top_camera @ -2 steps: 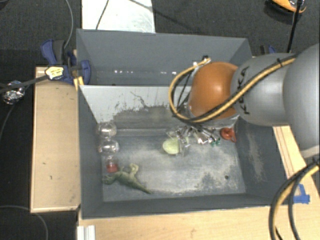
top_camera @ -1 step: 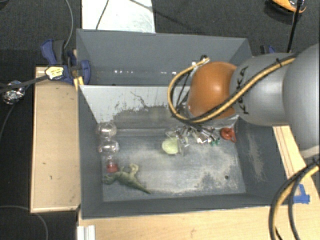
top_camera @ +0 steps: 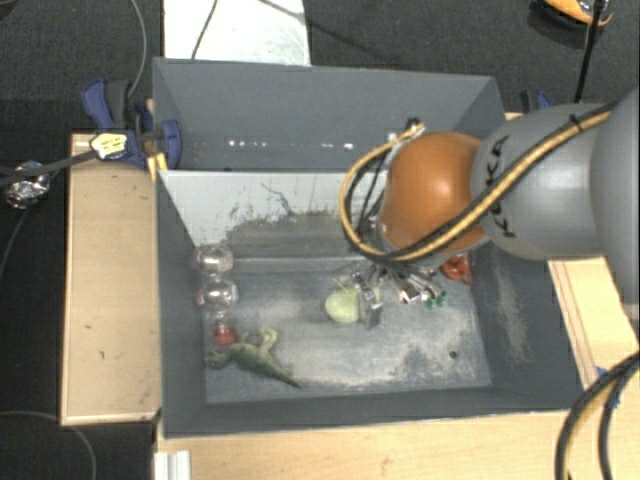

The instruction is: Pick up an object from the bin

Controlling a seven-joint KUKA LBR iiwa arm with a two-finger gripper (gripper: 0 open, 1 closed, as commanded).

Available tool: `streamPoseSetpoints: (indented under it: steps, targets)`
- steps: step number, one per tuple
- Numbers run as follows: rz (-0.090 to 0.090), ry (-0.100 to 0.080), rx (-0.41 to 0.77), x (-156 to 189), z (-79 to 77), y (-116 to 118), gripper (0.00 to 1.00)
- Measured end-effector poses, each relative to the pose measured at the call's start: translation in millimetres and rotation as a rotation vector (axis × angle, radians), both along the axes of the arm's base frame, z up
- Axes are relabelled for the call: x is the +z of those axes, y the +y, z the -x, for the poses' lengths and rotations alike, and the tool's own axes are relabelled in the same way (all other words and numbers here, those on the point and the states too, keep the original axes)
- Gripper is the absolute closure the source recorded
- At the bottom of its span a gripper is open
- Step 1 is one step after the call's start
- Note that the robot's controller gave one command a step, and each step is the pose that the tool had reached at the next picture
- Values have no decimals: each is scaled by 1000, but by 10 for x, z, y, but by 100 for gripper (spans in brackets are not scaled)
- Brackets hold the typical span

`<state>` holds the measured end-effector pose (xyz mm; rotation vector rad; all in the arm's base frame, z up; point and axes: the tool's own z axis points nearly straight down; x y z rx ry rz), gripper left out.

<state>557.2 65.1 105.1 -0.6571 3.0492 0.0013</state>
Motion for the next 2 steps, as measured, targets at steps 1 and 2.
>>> streamPoseSetpoints:
  steps: [1, 2]
  targets:
    - [6, -13, 249, -206, -249, -165, 0]
    - [6, -12, 289, -343, -364, -227, 100]
